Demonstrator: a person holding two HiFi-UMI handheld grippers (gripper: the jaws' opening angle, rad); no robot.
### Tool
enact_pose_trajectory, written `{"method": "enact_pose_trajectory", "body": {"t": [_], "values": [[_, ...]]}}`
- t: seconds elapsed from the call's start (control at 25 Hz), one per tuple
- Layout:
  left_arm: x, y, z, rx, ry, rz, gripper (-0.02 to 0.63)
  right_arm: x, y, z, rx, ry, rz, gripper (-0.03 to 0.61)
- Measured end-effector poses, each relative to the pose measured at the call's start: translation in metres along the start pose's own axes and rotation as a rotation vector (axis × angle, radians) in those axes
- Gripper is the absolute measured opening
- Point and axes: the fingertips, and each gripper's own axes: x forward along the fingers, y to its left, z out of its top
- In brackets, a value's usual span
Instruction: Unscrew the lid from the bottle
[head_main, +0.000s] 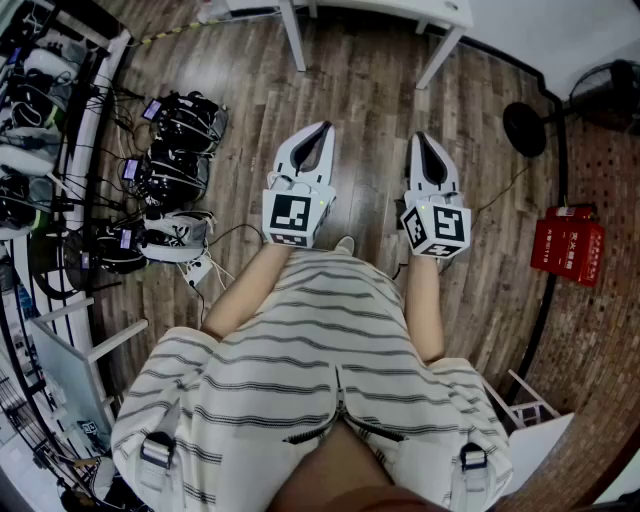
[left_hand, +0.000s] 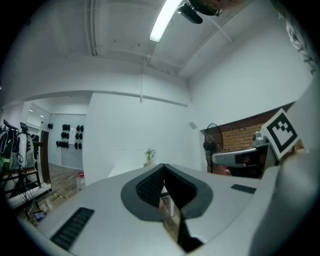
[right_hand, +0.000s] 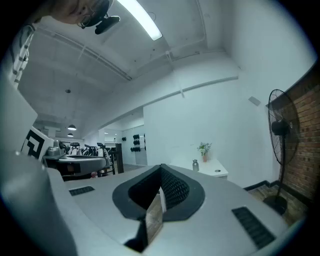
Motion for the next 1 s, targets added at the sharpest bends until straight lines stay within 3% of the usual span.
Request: {"method": "enact_pose_trajectory", "body": {"t": [0.6, 1.0], "values": [[0.042, -0.043, -0.034, 0.028, 0.073, -0.010, 0.002, 0.007, -0.045, -0.013, 0.029, 0.004, 0.032, 0.011], [0.147, -0.006, -0.046, -0.003, 0.060, -0.025, 0.002, 0.110, -0.094, -0.011, 0.006, 0.019, 0.050, 0.012]]}}
